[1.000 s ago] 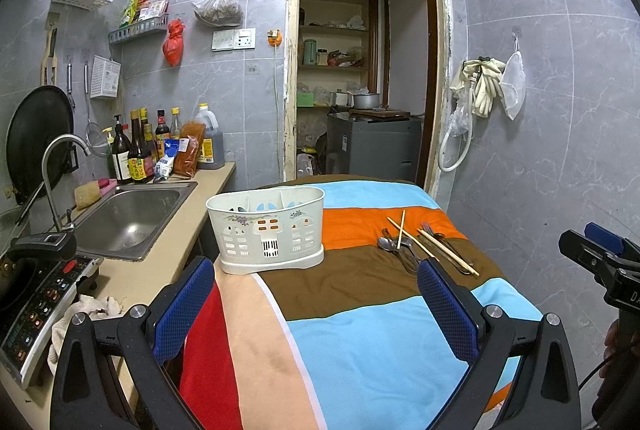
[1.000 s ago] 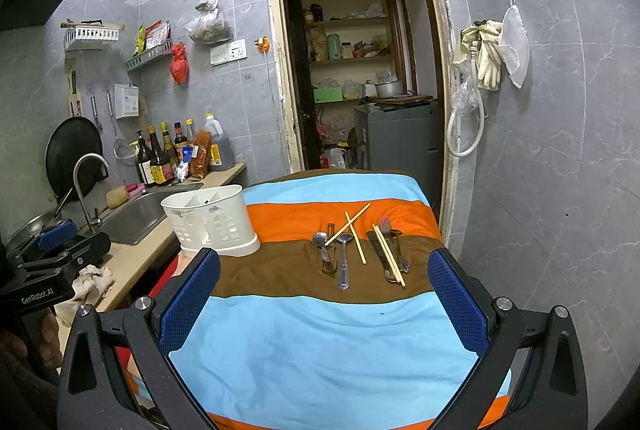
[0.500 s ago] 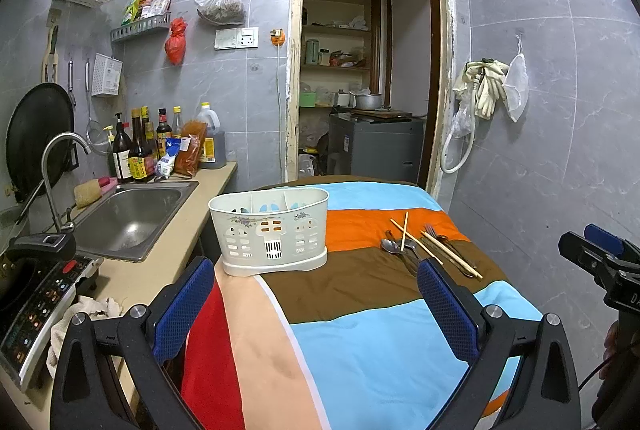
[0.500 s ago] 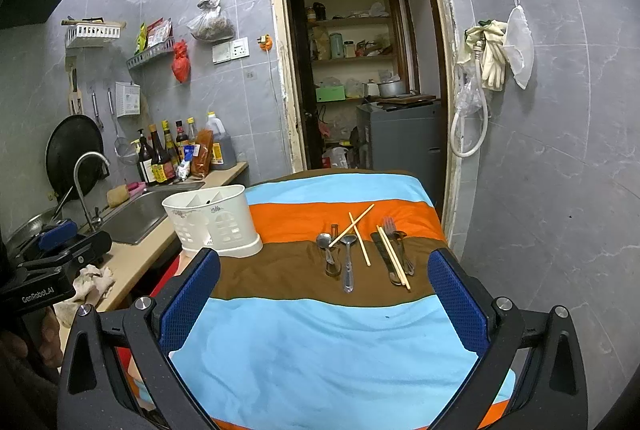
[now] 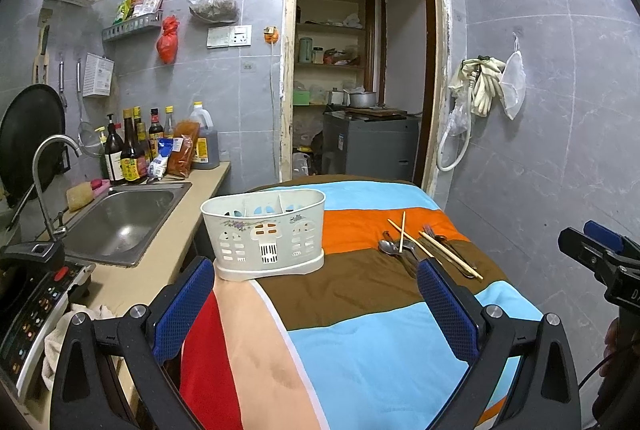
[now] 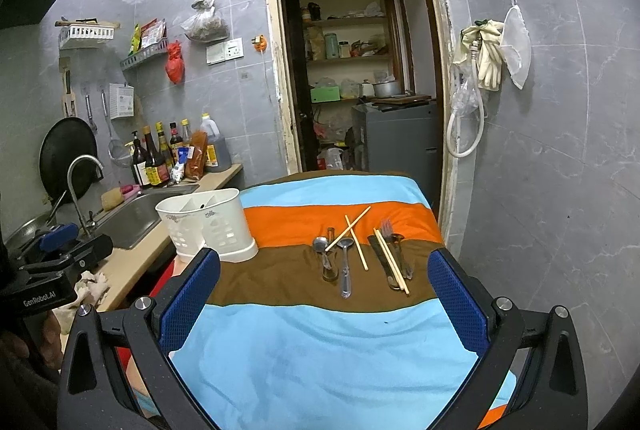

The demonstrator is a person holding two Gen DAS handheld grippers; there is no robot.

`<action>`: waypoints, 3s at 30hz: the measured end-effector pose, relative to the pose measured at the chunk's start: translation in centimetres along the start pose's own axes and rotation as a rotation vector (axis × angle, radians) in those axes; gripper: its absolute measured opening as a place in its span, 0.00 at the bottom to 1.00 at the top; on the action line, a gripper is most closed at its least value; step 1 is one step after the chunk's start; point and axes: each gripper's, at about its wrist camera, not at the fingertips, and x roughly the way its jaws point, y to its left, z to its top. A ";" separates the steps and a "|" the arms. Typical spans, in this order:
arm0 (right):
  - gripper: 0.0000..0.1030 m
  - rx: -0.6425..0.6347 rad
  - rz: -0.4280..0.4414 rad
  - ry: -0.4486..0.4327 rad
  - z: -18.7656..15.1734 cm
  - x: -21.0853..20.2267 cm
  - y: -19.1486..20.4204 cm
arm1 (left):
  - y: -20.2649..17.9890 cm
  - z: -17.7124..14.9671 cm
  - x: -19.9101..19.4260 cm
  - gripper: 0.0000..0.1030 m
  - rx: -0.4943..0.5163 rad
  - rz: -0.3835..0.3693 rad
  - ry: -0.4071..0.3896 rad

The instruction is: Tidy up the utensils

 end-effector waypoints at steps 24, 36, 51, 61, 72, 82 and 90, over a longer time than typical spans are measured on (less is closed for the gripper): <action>0.99 0.002 -0.053 0.057 6.5 12.6 -9.5 | -5.4 3.5 13.7 0.99 -0.029 -0.106 0.103; 0.98 0.084 -0.025 0.297 3.5 26.7 -16.0 | -8.8 1.6 25.8 0.93 -0.075 -0.140 0.302; 0.38 0.100 0.189 0.588 -3.9 37.5 -14.4 | -8.6 -2.5 37.0 0.34 -0.199 -0.197 0.555; 0.14 0.147 0.222 0.665 -4.2 39.2 -14.0 | -9.0 -2.6 38.8 0.17 -0.198 -0.283 0.636; 0.02 0.188 0.243 0.639 -4.0 38.0 -13.7 | -9.0 -1.5 38.6 0.03 -0.201 -0.277 0.651; 0.02 0.171 0.230 0.483 -1.1 33.5 -12.9 | -7.9 0.5 33.1 0.03 -0.159 -0.188 0.502; 0.02 0.160 0.207 0.261 3.5 28.0 -9.1 | -5.1 5.3 26.2 0.02 -0.122 -0.106 0.247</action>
